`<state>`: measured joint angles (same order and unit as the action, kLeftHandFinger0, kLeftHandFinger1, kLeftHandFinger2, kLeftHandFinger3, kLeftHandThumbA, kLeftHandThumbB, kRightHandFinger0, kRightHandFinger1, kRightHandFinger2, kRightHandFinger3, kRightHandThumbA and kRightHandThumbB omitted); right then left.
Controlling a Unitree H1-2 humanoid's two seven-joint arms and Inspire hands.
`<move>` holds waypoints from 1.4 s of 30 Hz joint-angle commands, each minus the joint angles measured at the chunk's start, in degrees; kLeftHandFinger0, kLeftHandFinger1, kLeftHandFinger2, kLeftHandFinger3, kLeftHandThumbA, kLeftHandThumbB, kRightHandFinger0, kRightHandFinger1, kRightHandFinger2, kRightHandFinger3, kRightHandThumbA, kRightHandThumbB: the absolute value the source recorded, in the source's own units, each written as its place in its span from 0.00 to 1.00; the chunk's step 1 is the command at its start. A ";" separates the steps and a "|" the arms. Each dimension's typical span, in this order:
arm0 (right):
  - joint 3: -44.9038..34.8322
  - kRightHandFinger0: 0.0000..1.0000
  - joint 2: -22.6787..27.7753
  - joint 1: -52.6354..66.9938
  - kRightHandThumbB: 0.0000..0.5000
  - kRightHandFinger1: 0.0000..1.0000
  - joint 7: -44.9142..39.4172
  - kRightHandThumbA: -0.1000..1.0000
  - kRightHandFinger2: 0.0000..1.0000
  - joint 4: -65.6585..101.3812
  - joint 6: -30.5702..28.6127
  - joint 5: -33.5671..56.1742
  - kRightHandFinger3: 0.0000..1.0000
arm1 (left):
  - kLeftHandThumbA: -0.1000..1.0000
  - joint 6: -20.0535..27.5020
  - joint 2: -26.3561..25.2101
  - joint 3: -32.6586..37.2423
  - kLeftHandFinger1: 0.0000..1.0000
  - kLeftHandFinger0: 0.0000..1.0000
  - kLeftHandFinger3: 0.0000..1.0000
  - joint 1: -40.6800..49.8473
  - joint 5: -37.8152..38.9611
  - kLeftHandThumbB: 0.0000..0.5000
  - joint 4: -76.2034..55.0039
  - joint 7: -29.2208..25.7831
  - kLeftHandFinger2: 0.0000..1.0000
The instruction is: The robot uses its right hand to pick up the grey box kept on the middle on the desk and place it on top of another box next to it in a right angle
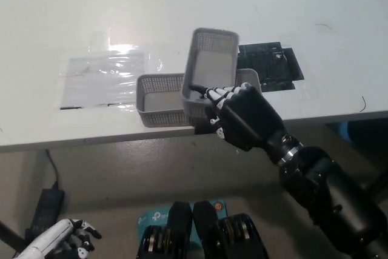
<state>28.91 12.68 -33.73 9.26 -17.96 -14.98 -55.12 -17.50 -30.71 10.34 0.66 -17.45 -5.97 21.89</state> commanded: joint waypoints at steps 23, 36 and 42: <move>0.89 1.00 2.33 0.20 0.55 1.00 -1.94 0.33 1.00 7.63 4.42 -6.78 1.00 | 0.24 0.50 -0.69 -0.13 0.40 0.37 0.59 1.49 -0.15 0.66 -1.28 0.05 0.51; -1.76 1.00 2.01 -5.57 0.93 1.00 -13.32 0.60 1.00 18.03 7.63 -6.40 1.00 | 0.24 0.57 0.31 -0.02 0.34 0.29 0.58 2.72 -0.58 0.65 -1.00 -0.45 0.45; -3.13 1.00 2.18 -4.17 0.96 1.00 -20.22 0.52 1.00 23.54 8.91 -2.87 1.00 | 0.25 1.22 -0.03 0.14 0.33 0.29 0.58 2.51 -1.34 0.64 -0.63 -0.53 0.44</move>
<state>27.23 14.18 -36.62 -4.83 1.62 -7.85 -60.95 -17.40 -29.66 10.59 3.06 -18.13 -6.02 21.87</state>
